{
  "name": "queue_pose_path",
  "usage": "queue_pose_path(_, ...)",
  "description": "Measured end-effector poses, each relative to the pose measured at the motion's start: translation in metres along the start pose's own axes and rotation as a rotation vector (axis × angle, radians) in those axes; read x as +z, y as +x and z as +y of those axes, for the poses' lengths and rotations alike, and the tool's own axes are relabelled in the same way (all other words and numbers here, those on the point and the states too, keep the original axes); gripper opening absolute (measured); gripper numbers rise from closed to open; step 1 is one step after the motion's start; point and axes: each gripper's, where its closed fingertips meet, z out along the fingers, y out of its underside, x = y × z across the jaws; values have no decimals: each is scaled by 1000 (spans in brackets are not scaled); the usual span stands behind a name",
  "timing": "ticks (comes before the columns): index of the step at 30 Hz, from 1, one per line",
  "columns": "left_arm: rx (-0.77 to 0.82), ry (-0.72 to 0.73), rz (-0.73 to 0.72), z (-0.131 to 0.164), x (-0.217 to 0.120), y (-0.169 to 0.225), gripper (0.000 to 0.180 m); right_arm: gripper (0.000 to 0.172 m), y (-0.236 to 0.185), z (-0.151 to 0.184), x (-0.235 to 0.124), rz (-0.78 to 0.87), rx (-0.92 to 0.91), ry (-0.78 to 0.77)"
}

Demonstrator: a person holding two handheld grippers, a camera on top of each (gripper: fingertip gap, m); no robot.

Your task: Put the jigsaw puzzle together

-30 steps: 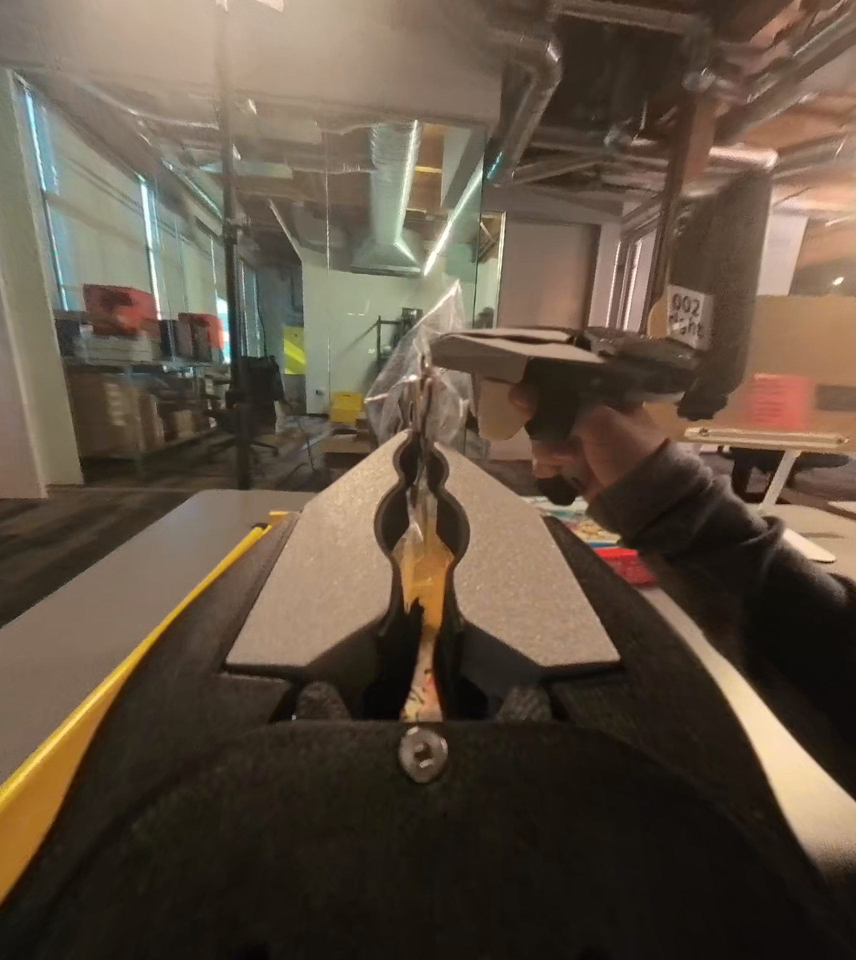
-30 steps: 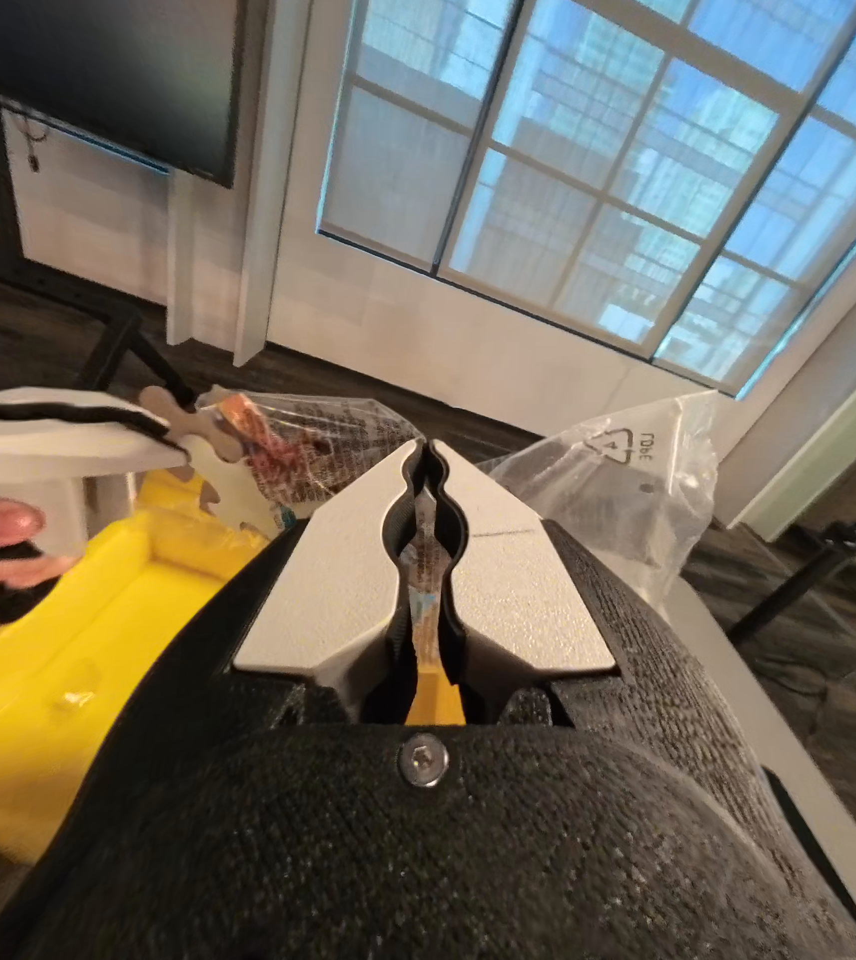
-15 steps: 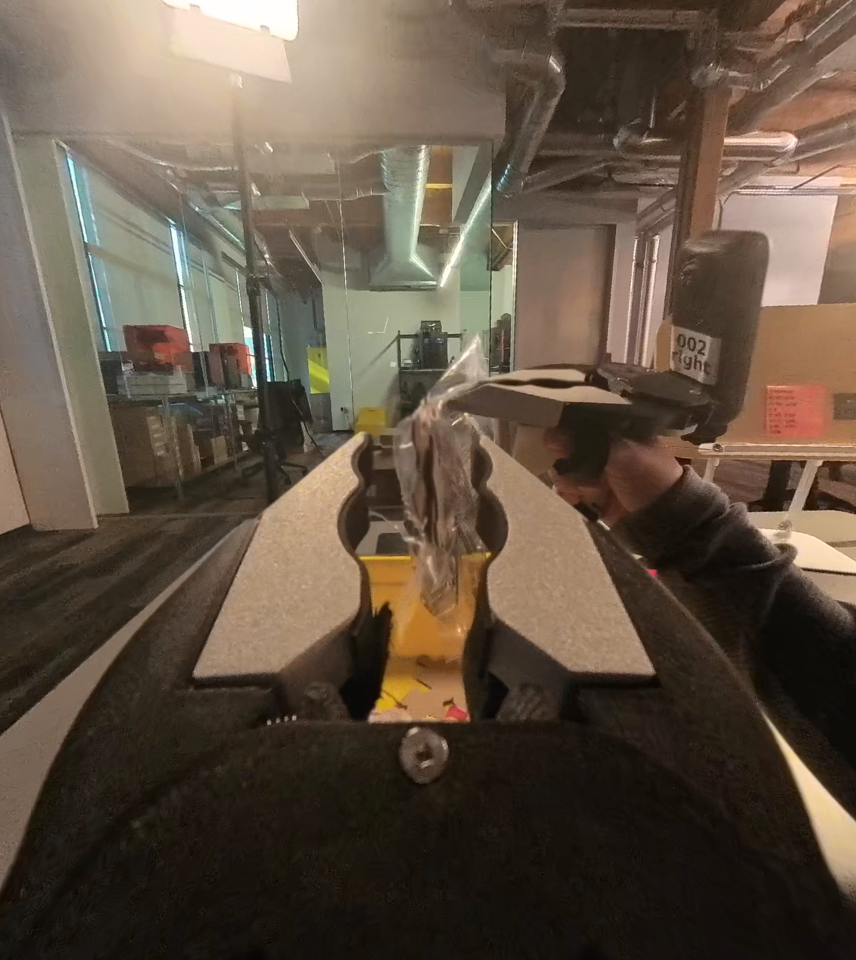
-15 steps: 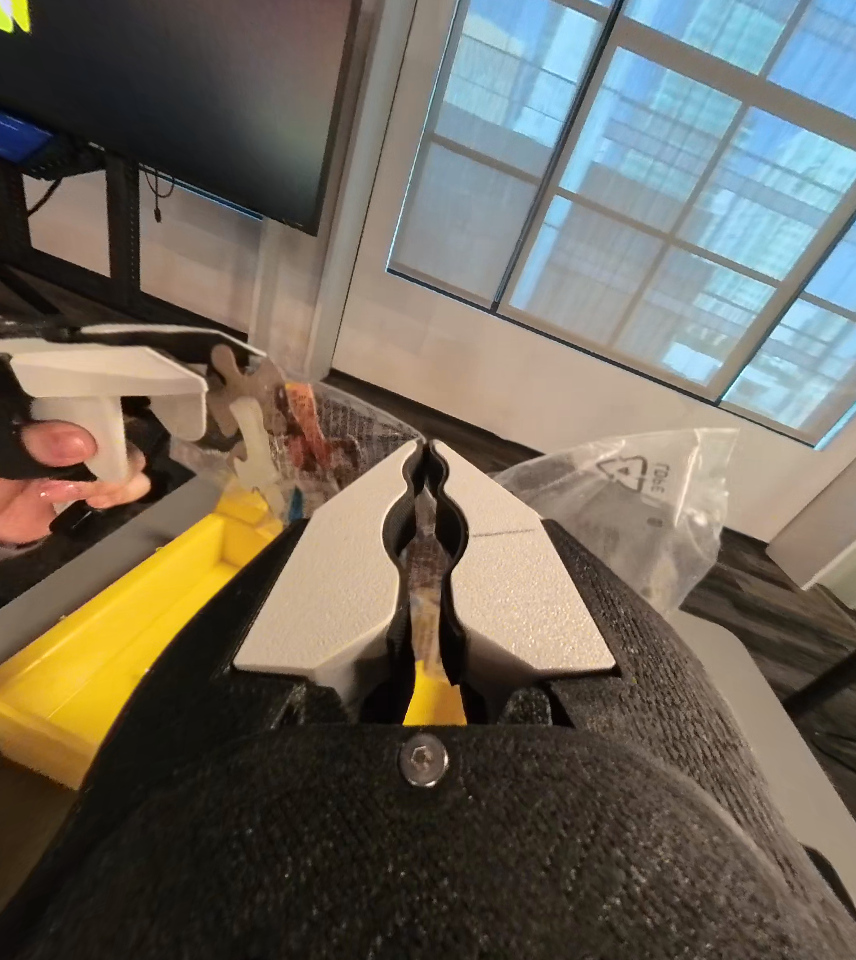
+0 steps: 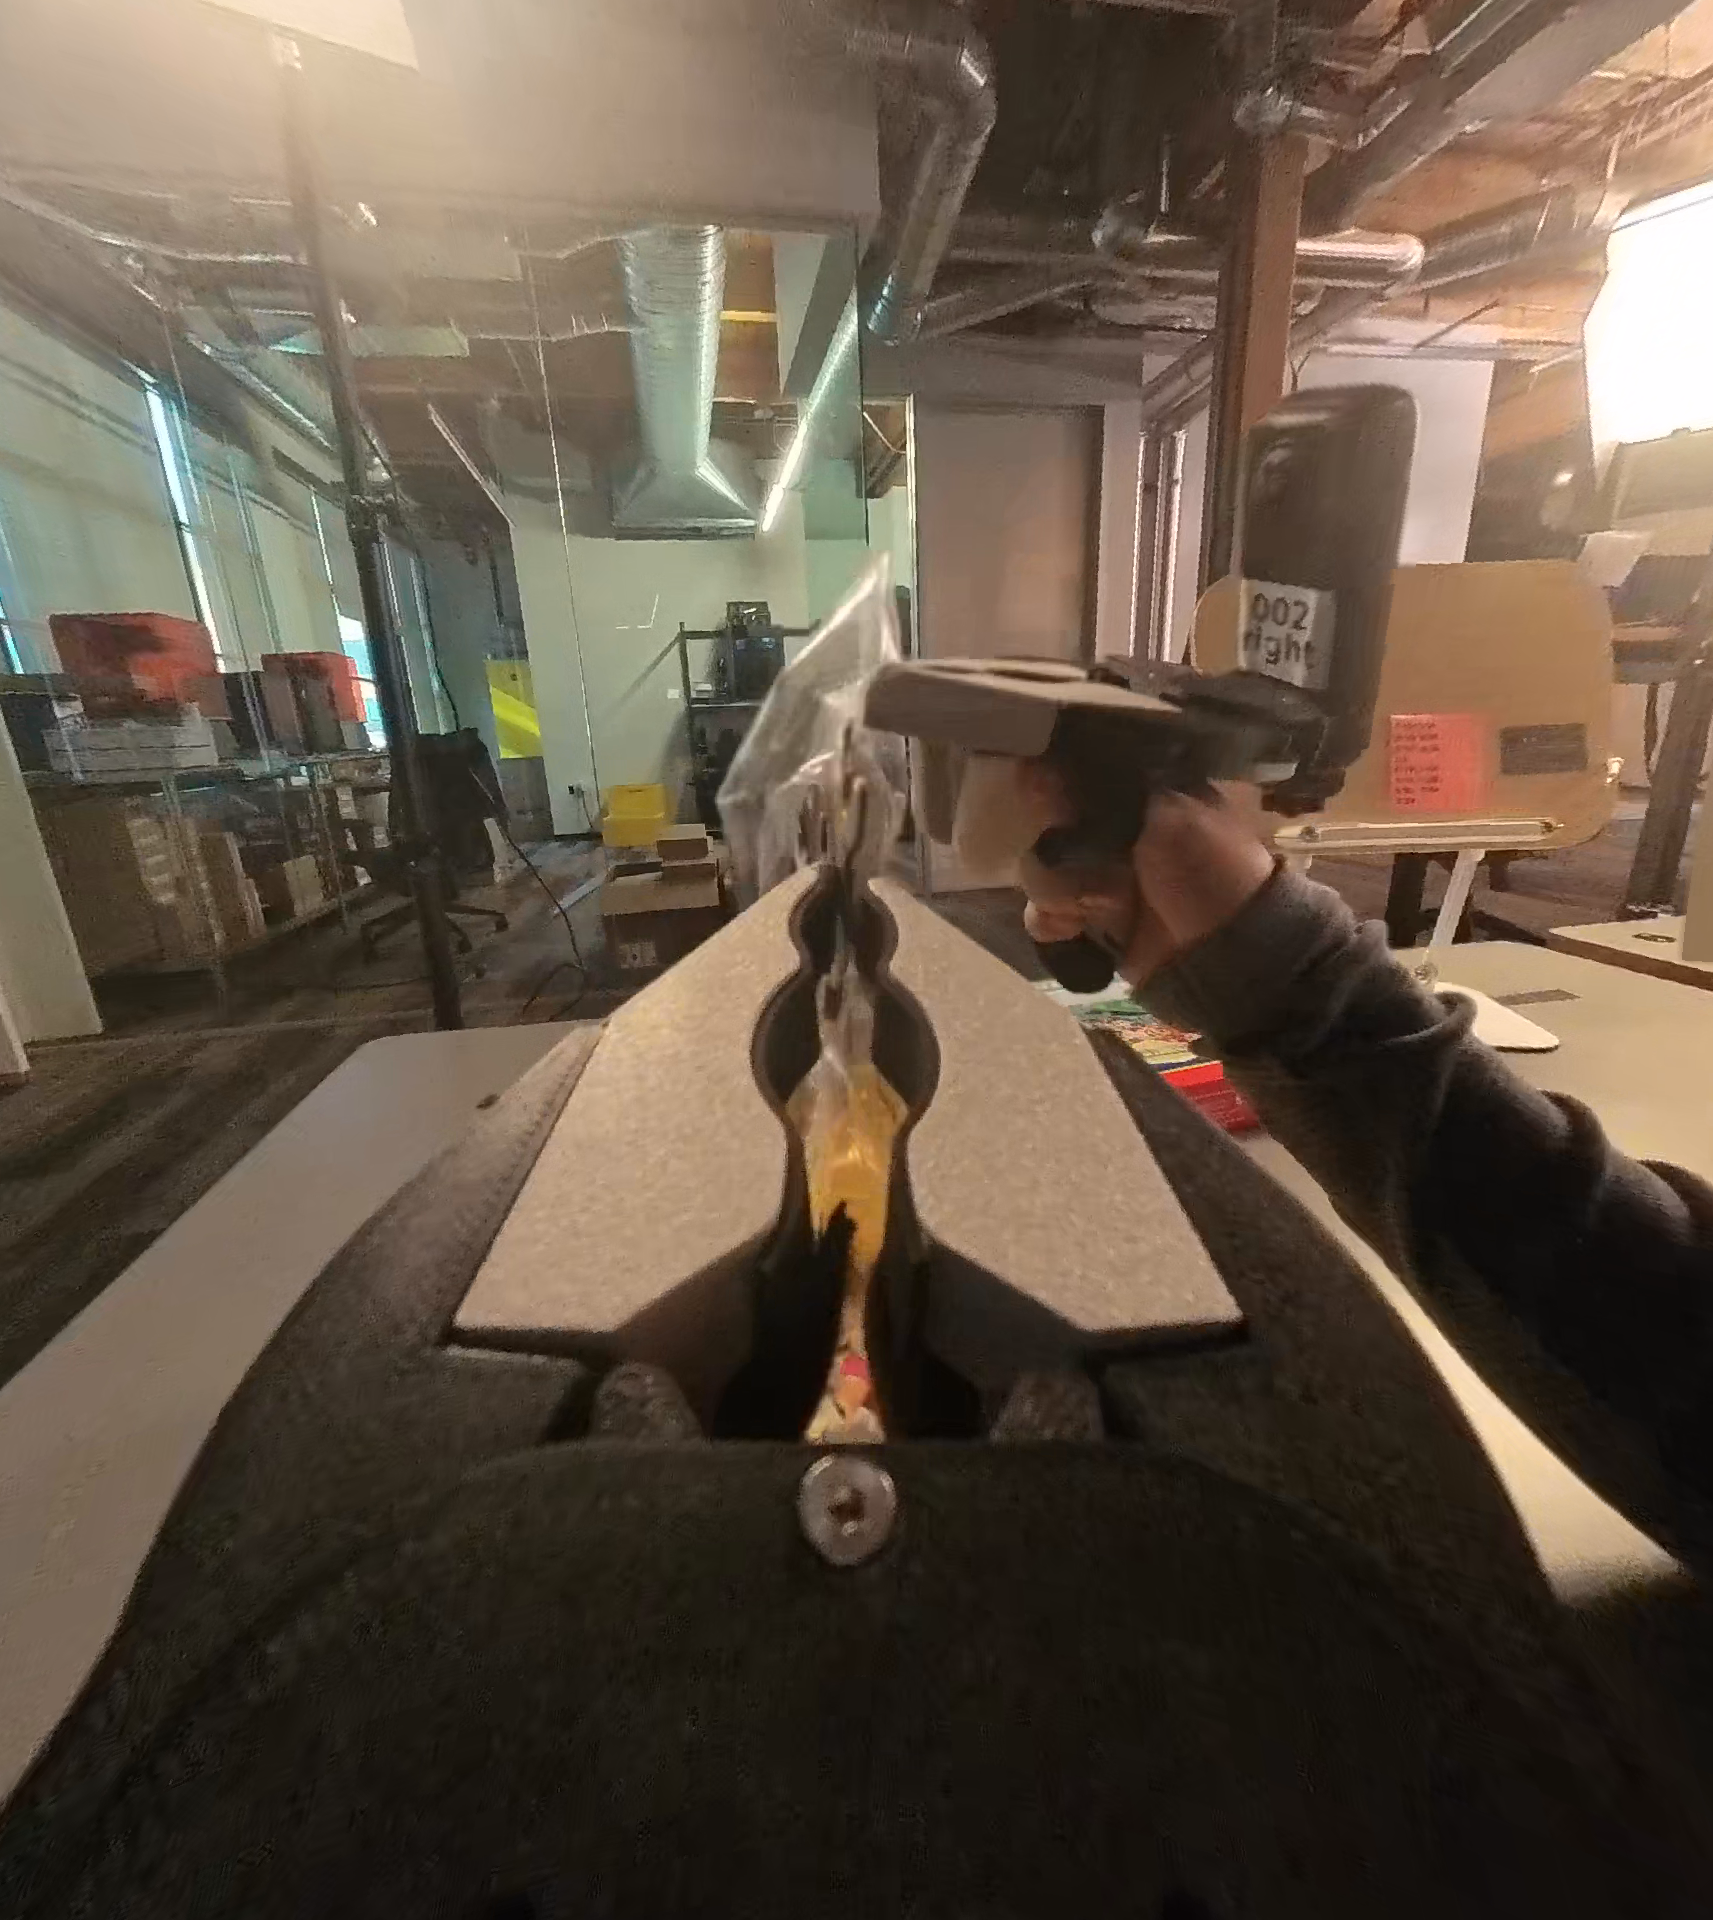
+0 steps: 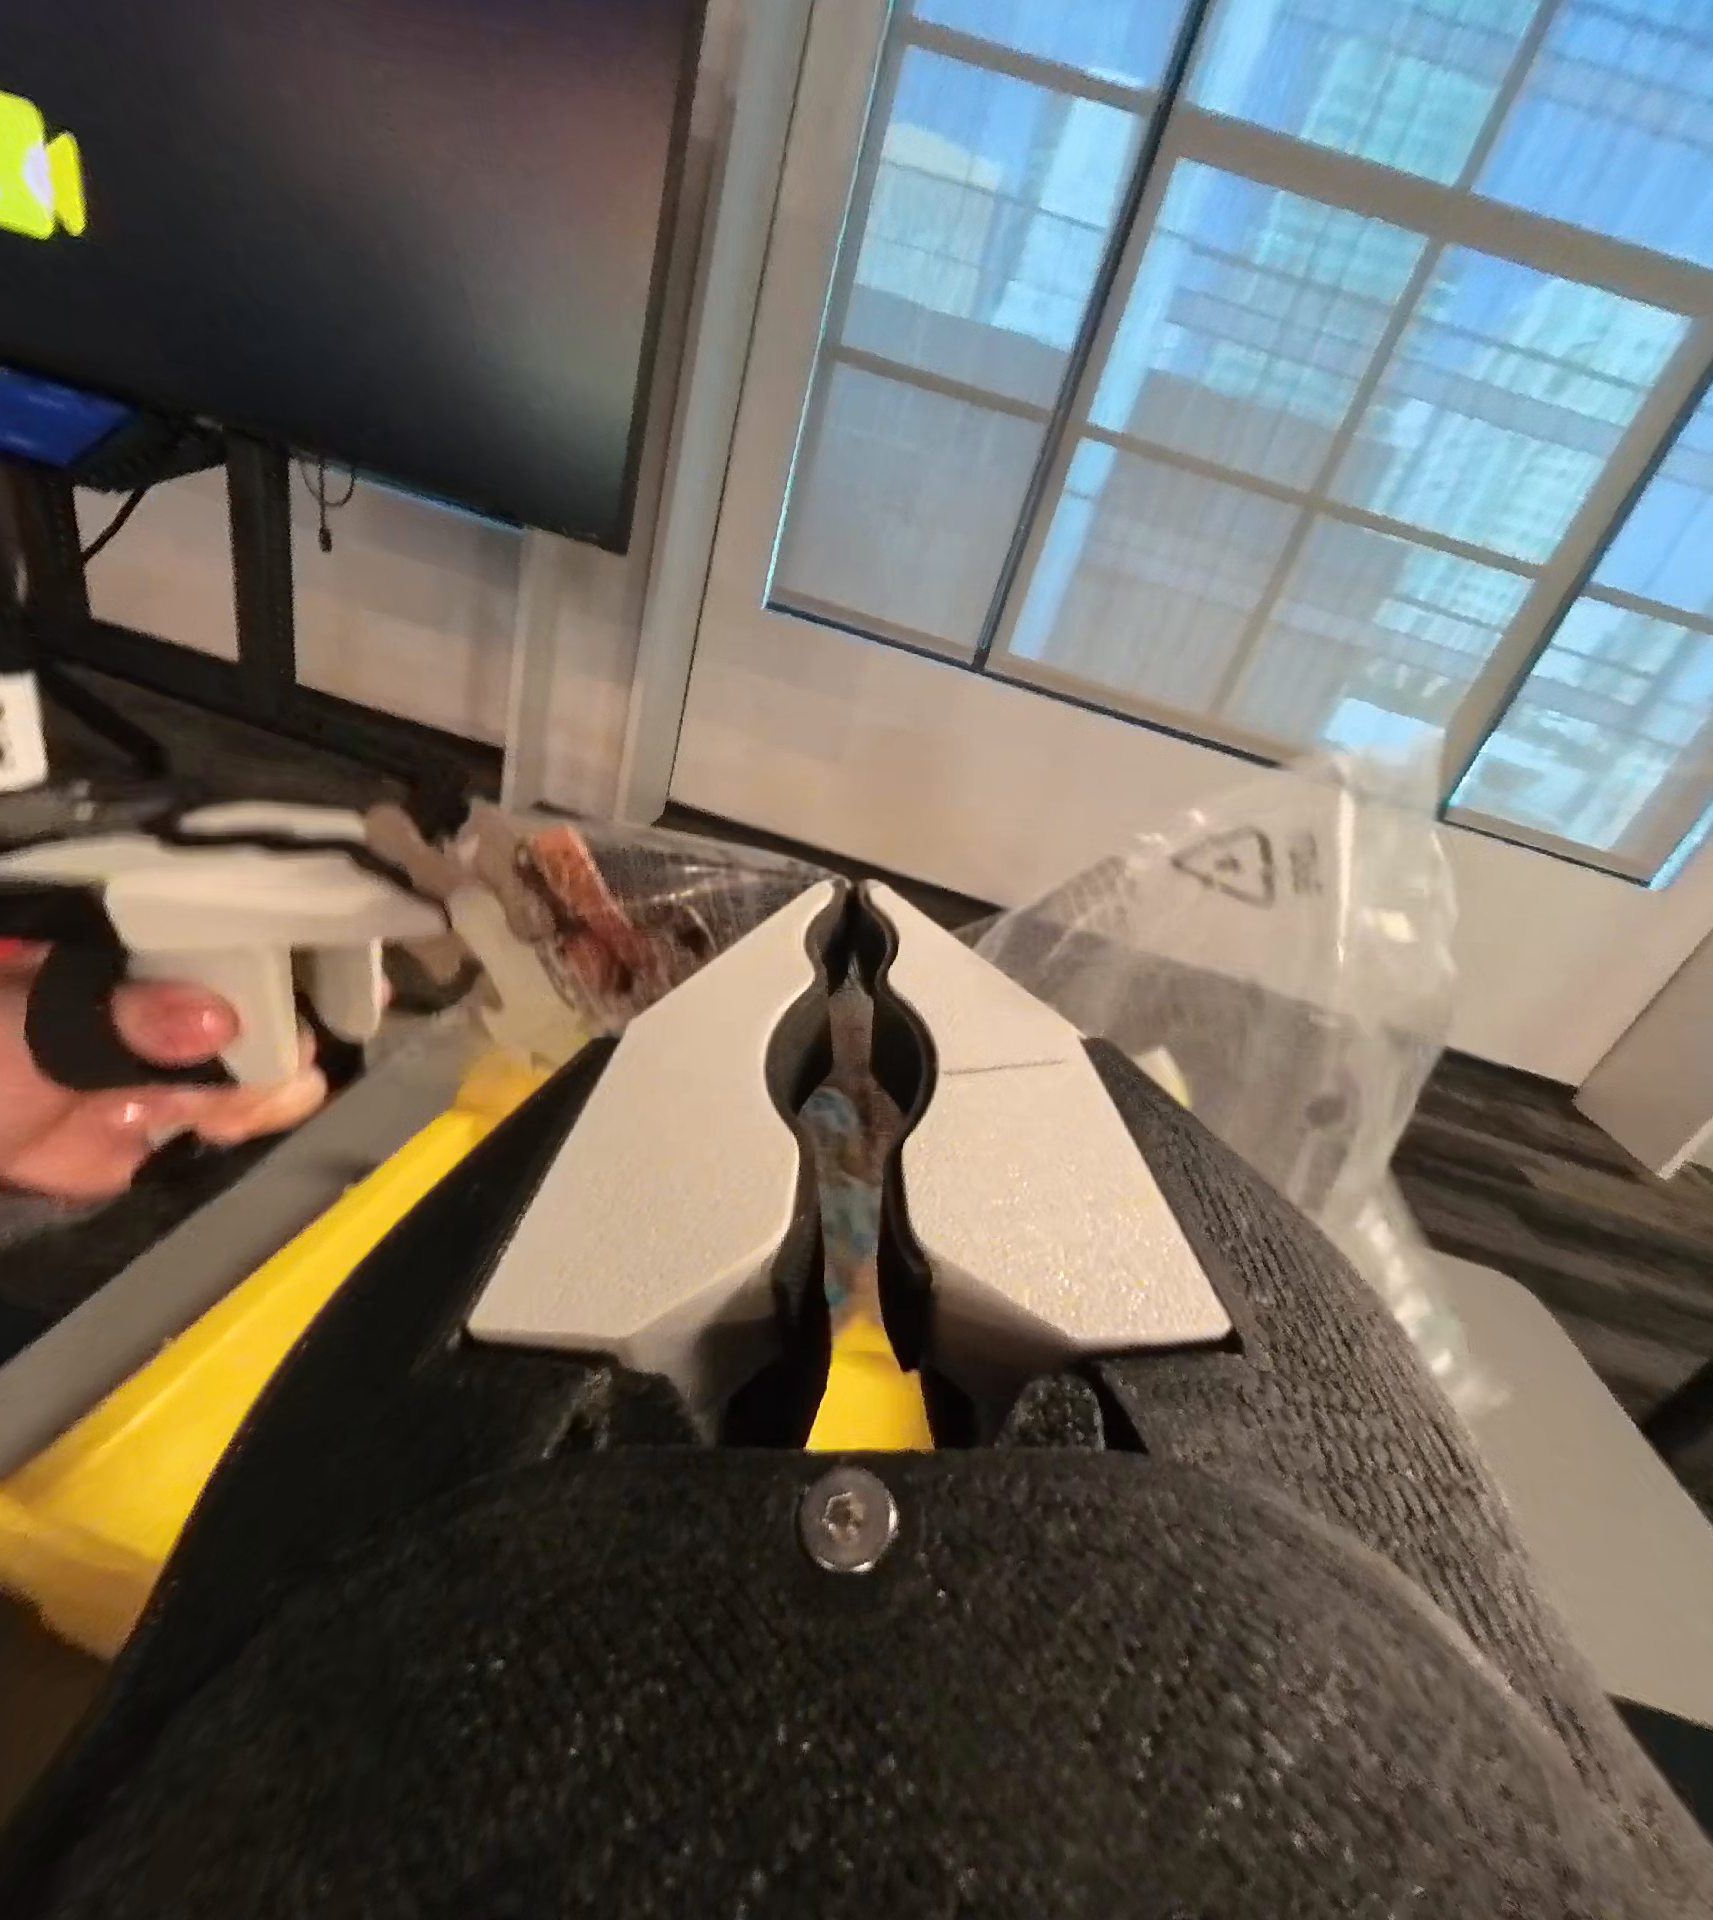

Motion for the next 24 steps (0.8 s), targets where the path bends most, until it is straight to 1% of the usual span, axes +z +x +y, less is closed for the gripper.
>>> queue_pose_path(2, -8, 8, -3, 5, 4, 2, 1, 0, 4, -7, 3, 62, 18, 25)
queue_pose_path(4, -23, 26, -9, 7, 7, 2, 1, 0, 7, -11, 5, 138, -8, 27)
queue_pose_path(6, -29, 35, -13, 9, 9, 1, 1, 0, 9, -12, 7, 181, -17, 27)
queue_pose_path(8, 14, 15, -31, 14, 10, 2, 1, 0, 11, -9, 10, 201, 12, 24)
queue_pose_path(9, 70, -8, -57, 16, 11, 2, 1, 0, 12, -7, 11, 209, 33, 22)
queue_pose_path(10, 172, -42, -97, 19, 12, 3, 1, 0, 14, -5, 12, 215, 55, 21)
queue_pose_path(13, 618, -184, -230, 28, 17, 5, 1, 0, 19, 3, 15, 236, 102, 13)
queue_pose_path(14, 687, -206, -249, 29, 18, 6, 1, 0, 20, 4, 15, 241, 107, 14)
queue_pose_path(15, 687, -209, -250, 29, 18, 6, 1, 0, 21, 4, 14, 242, 110, 20)
queue_pose_path(19, 499, -171, -222, 24, 17, -1, 0, 0, 22, 1, 15, 247, 80, 46)
queue_pose_path(22, 338, -117, -260, 8, 14, -10, 0, 0, 17, -8, 8, 158, -26, 118)
queue_pose_path(23, 303, -108, -276, 5, 14, -13, 0, 12, 16, -9, 5, 131, -26, 127)
queue_pose_path(24, 281, -105, -299, 2, 14, -17, 0, 33, 14, -11, 3, 102, -11, 131)
